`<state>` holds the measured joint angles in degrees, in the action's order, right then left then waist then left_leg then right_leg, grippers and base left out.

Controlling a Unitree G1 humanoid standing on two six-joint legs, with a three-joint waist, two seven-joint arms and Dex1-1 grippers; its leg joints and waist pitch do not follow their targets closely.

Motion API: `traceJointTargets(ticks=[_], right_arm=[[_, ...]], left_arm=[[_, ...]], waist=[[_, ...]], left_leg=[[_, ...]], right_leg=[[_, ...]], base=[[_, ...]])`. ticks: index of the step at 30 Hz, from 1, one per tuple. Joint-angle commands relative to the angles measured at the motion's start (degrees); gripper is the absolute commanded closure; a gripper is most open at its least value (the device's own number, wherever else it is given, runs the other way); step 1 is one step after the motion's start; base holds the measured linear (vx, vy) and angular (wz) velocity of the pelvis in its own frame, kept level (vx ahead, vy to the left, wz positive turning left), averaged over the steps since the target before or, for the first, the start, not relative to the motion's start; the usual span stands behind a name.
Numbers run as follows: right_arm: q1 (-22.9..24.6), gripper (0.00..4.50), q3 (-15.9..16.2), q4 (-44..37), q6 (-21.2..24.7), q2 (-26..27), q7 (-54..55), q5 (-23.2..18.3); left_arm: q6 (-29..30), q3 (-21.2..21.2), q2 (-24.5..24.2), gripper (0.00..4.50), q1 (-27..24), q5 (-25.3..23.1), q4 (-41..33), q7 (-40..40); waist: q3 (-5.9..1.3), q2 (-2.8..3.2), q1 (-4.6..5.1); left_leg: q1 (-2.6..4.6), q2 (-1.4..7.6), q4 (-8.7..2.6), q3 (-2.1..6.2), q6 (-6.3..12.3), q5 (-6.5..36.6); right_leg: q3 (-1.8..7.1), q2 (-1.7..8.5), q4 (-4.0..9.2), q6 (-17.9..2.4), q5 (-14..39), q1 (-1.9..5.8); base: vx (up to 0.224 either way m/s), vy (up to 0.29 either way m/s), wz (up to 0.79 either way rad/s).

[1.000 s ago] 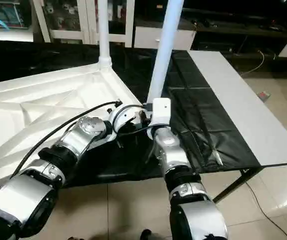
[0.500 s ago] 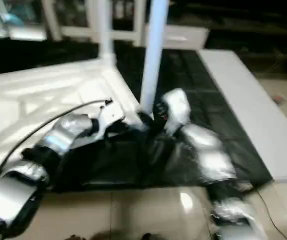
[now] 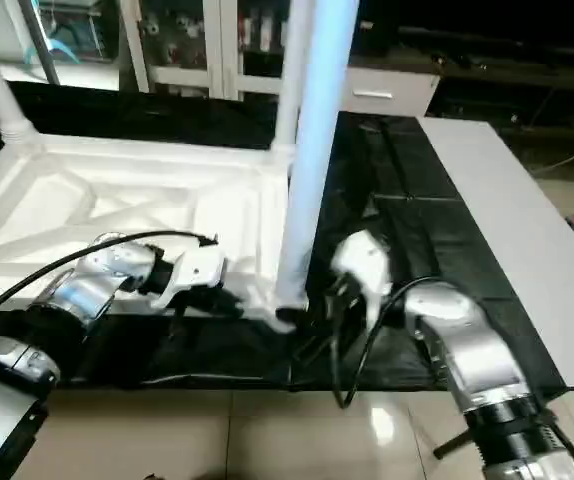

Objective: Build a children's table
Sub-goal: Rotate leg to tighten

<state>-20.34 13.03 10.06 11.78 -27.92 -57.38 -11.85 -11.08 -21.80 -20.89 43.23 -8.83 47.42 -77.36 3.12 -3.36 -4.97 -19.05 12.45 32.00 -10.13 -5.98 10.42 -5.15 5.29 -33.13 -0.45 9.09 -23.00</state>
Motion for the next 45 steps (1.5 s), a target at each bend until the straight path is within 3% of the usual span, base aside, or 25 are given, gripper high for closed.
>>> traceJointTargets(ticks=[1, 2, 4, 5, 11, 17, 31, 32, 34, 39, 42, 45], right_arm=[[-1.5, 0.16, 0.4, 1.7, -1.2, -0.2, 0.6, 2.0], [-2.5, 0.16, 1.2, 3.4, -2.2, 0.0, 0.4, 3.4], [-3.9, 0.16, 2.6, 6.2, -3.5, 0.3, 0.0, 4.8], [-4.4, 0.16, 2.9, 7.3, -4.0, 0.5, 0.1, 5.3], [-6.9, 0.16, 3.4, 12.6, -5.2, 2.3, -2.9, 4.4], [-8.2, 0.74, 4.0, 15.8, -6.6, 2.6, -5.3, 4.5], [-10.2, 1.89, 5.0, 22.6, -10.3, 2.4, -8.9, 6.4], [-10.2, 2.16, 5.0, 22.8, -10.2, 2.5, -9.0, 6.2], [-10.2, 2.18, 4.9, 23.1, -10.1, 2.7, -9.0, 6.0], [-9.8, 2.3, 2.1, 24.9, -7.4, 4.8, -5.1, 4.0], [-10.1, 2.36, -0.7, 26.7, -3.6, 7.6, 2.3, 3.1], [-10.7, 2.41, -3.5, 27.9, -0.9, 10.8, 9.8, 2.1]], left_arm=[[0.5, -5.8, -0.5, 4.5, -2.7, -4.2, 2.3, -3.7], [0.5, -5.8, -0.6, 4.5, -2.6, -4.3, 2.3, -3.7], [0.6, -5.9, -0.8, 4.5, -2.6, -4.6, 1.9, -3.6], [0.7, -5.9, -0.9, 4.5, -2.6, -4.6, 1.7, -3.6], [1.0, -5.8, -1.3, 4.5, -2.8, -4.9, 1.1, -3.6], [1.2, -5.9, -1.5, 4.5, -2.8, -4.9, 0.8, -3.4], [1.7, -6.6, -2.1, 4.5, -2.9, -5.2, 0.7, -3.8], [1.8, -6.7, -2.1, 4.5, -2.9, -5.2, 0.6, -3.9], [1.9, -6.7, -2.2, 4.5, -3.0, -5.2, 0.5, -3.9], [2.6, -6.4, -1.7, 4.5, -2.9, -5.1, 0.6, -2.7], [5.6, -4.2, 0.6, 4.5, -1.9, -4.5, 2.2, 3.2], [9.0, -1.8, 3.6, 4.5, -0.6, -3.5, 3.9, 9.8]], waist=[[-3.0, 0.18, 0.26], [-3.05, -0.06, 0.22], [-3.15, 0.07, 0.26], [-3.1, -0.24, 0.35], [-3.11, -0.37, 0.51], [-3.28, -0.64, 0.44], [-3.0, -0.52, 0.6], [-3.0, -0.48, 0.59], [-2.99, -0.53, 0.67], [-2.81, -0.4, 1.13], [-2.64, -0.49, 1.72], [-2.4, -0.55, 2.17]], left_leg=[[0.04, 1.06, -3.75, -0.07, 1.08, 17.6], [0.2, 1.1, -3.67, -0.17, 1.2, 17.4], [-0.02, 1.09, -3.61, -0.23, 1.43, 16.2], [-0.16, 1.09, -3.61, -0.24, 1.62, 15.8], [-0.26, 1.12, -3.73, -0.06, 1.59, 16.9], [-0.29, 1.16, -3.63, -0.14, 1.88, 15.9], [-0.34, 1.15, -3.78, -0.05, 1.87, 17.7], [-0.27, 1.15, -3.78, -0.06, 1.81, 17.9], [-0.34, 1.13, -3.82, -0.01, 1.73, 18.2], [-0.33, 1.13, -4.02, 0.17, 1.37, 20.2], [-0.17, 0.99, -4.02, 0.33, 0.88, 22.2], [0.31, 0.71, -3.82, 0.75, 0.28, 24.6]], right_leg=[[2.86, 3.12, 4.31, -8.9, 22.3, 2.07], [2.9, 3.11, 4.25, -9.2, 21.4, 1.96], [2.91, 2.99, 3.73, -10.5, 18.2, 2.21], [2.9, 2.96, 3.62, -10.7, 17.5, 2.29], [2.8, 2.96, 3.79, -9.8, 19.9, 2.36], [2.82, 2.93, 3.41, -10.8, 17.0, 2.39], [2.76, 2.88, 3.81, -10.1, 20.4, 2.26], [2.77, 2.91, 3.89, -10.0, 20.9, 2.21], [2.76, 2.89, 3.93, -9.8, 21.4, 2.24], [2.67, 2.87, 4.31, -9.3, 23.9, 2.04], [2.52, 2.8, 4.73, -8.4, 27.5, 1.75], [1.96, 3.01, 5.91, -5.2, 35.9, 1.28]], base=[[0.0, 0.0, 0.0], [0.0, 0.0, 0.0], [0.0, 0.0, 0.0], [0.0, 0.0, 0.0], [0.0, 0.0, 0.0], [0.0, 0.0, 0.0], [0.0, 0.0, 0.0], [0.0, 0.0, 0.0], [0.0, 0.0, 0.0], [0.0, 0.0, 0.0], [0.0, 0.0, 0.0], [-0.025, 0.002, 0.0]])
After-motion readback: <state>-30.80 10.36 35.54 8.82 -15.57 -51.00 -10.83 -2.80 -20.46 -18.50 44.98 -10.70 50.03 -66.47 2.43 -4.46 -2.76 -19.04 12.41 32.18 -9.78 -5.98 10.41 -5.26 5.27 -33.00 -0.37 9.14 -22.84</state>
